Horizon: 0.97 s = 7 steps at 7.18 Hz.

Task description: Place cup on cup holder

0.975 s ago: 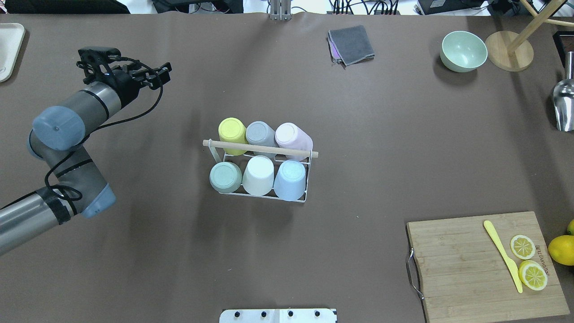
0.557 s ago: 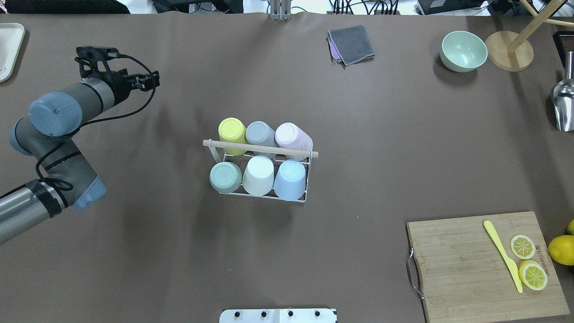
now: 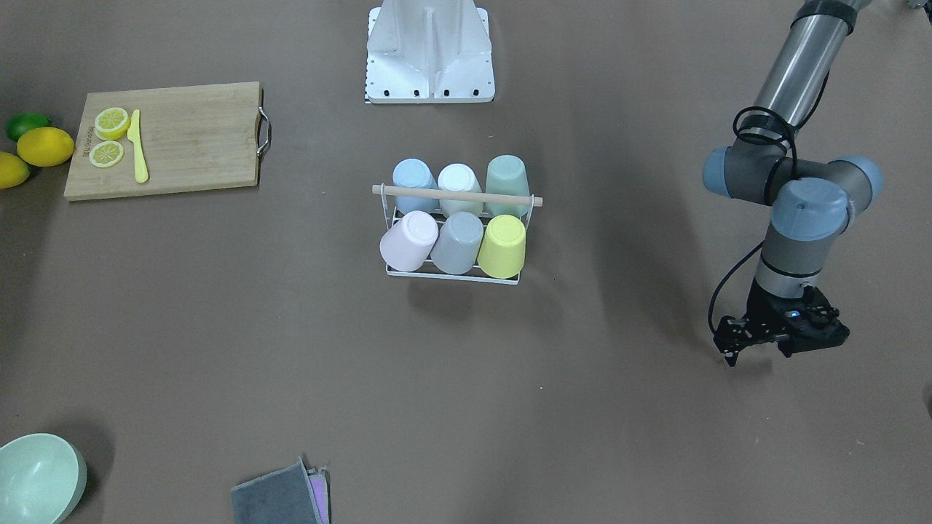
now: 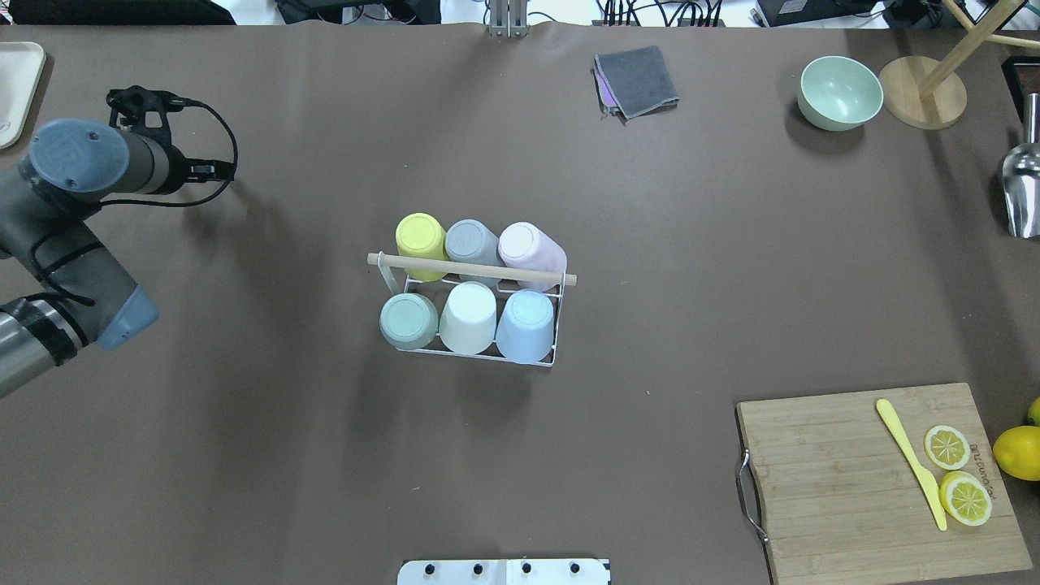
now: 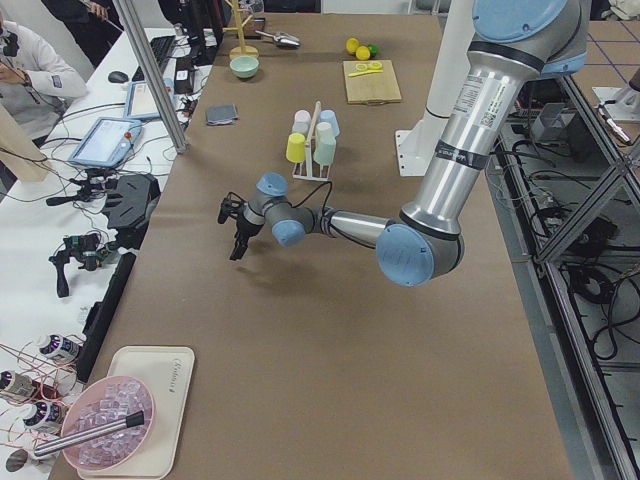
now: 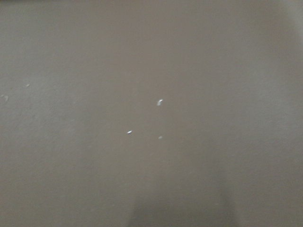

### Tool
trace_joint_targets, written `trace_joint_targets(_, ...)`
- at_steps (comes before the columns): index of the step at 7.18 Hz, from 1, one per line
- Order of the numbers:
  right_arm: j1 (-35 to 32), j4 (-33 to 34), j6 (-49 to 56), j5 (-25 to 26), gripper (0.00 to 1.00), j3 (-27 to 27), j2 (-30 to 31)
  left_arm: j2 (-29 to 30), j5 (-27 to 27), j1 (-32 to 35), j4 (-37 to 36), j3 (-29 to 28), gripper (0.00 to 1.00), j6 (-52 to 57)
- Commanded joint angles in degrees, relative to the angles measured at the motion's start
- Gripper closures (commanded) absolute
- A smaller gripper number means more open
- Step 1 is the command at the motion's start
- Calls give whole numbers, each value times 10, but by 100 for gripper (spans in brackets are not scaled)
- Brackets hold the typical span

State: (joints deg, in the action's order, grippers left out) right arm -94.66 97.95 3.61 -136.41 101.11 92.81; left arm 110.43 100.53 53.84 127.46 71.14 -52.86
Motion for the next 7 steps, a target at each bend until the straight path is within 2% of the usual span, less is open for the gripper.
trace_joint_targets(1, 0, 0, 0, -1, 0, 1, 0, -17, 82, 73, -69, 8, 2, 83)
trace_joint_targets(3, -1, 3, 0, -2, 0, 7, 2, -12, 93, 112, -146, 43, 2, 98)
trace_joint_targets(5, 0, 3, 0, -2, 0, 6, 2, -14, 133, 151, -232, 79, 2, 178)
trace_joint_targets(7, 0, 4, 0, -2, 0, 6, 2, -41, 145, 166, -278, 100, 2, 238)
